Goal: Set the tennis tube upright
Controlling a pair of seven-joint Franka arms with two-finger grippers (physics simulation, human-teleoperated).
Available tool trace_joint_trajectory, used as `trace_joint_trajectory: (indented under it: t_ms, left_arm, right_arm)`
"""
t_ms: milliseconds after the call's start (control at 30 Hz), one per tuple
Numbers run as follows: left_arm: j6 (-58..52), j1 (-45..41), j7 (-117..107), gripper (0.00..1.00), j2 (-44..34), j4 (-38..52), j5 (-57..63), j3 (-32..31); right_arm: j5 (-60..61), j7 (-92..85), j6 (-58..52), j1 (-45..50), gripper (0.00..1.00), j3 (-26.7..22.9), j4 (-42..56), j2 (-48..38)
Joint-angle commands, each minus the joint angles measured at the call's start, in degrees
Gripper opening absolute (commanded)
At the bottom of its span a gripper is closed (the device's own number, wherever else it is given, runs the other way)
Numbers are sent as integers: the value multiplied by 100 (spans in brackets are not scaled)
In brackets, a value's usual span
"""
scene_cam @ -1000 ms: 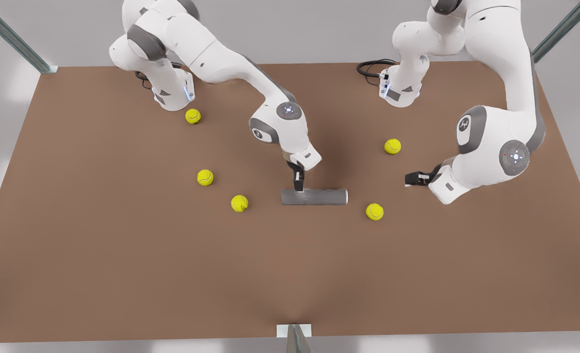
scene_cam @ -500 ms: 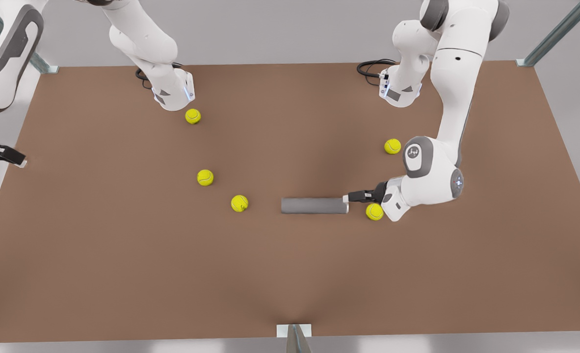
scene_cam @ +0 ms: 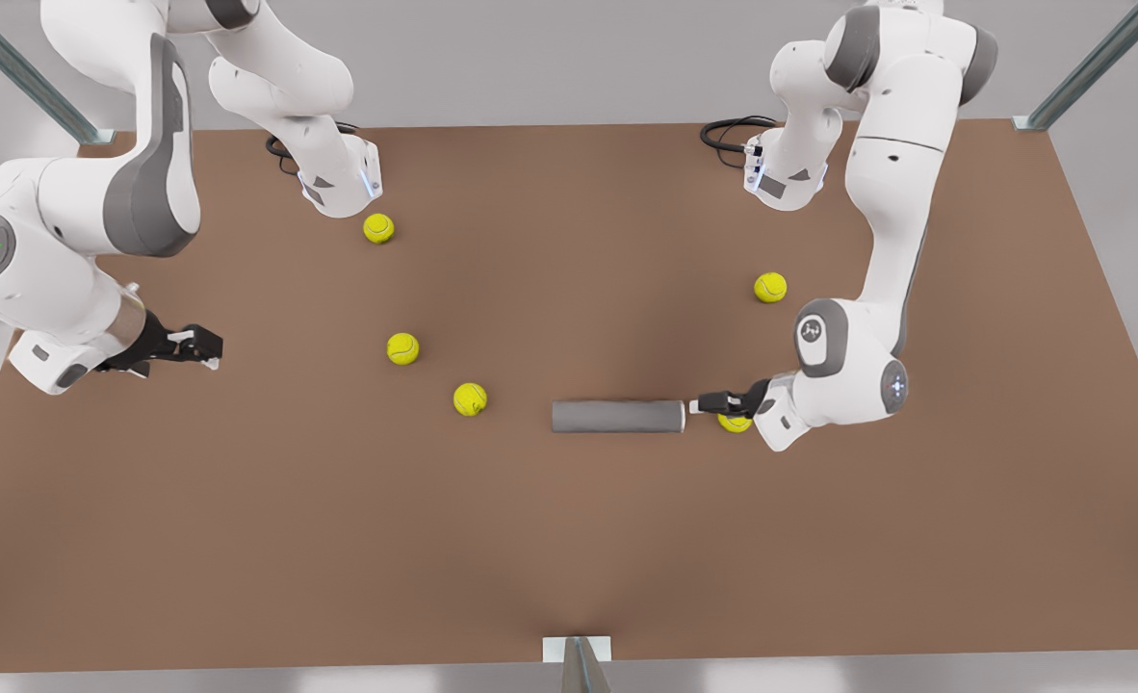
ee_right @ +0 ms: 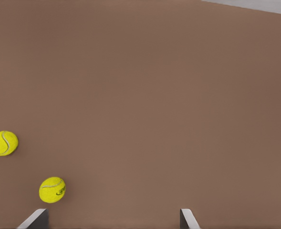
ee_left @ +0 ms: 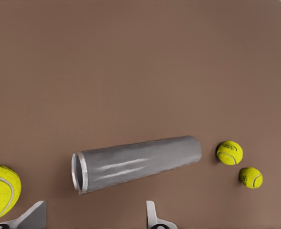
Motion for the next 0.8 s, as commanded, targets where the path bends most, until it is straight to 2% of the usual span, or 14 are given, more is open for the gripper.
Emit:
trace_joint_trajectory:
  t_ms: [0,133,500,767]
  left_arm:
    - [15,0,8,99,12,0,13,0]
    - [243,61,438,99,328,8,-48,-9]
    - [472,61,746,99,706,17,-918,-96]
    - [727,17,799,99,917,96,-1068,-176]
  right_arm:
    - [-3,0,4,-2,100,0,0,9]
    - [-3,0,13,-10,100,0,0,27]
    - [-12,9,13,34,100,0,35,97]
    - [6,9,4,34,100,9,79,167]
